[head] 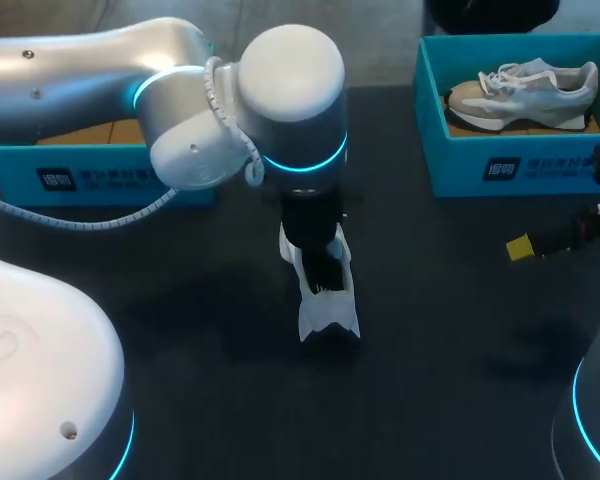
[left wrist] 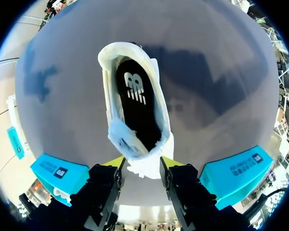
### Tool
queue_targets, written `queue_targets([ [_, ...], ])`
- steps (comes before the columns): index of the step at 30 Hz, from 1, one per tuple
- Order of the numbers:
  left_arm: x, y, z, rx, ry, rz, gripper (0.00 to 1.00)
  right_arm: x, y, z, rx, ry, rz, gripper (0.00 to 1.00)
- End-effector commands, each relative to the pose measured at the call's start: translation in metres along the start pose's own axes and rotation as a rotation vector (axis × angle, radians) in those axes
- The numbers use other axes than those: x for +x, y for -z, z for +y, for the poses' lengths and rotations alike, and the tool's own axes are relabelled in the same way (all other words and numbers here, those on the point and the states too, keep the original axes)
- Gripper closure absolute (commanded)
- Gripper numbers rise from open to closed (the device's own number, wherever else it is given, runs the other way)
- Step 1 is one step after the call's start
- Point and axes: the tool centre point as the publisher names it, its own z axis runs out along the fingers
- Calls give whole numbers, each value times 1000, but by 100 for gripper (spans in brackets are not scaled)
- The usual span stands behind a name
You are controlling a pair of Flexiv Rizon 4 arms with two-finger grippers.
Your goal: Take the shoe out of the shoebox, open the shoe tongue, remove and reinsert the insole, then place the shoe into the shoebox
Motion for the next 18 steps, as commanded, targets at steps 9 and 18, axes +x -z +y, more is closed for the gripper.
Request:
queue_targets([
  [9,-8,-15,5,10,-5,14,64,1,0,-1,0,-1,-3,0],
  [18,0,-15,-18,48,-30,17,61,1,0,-1,0,-1,-3,0],
])
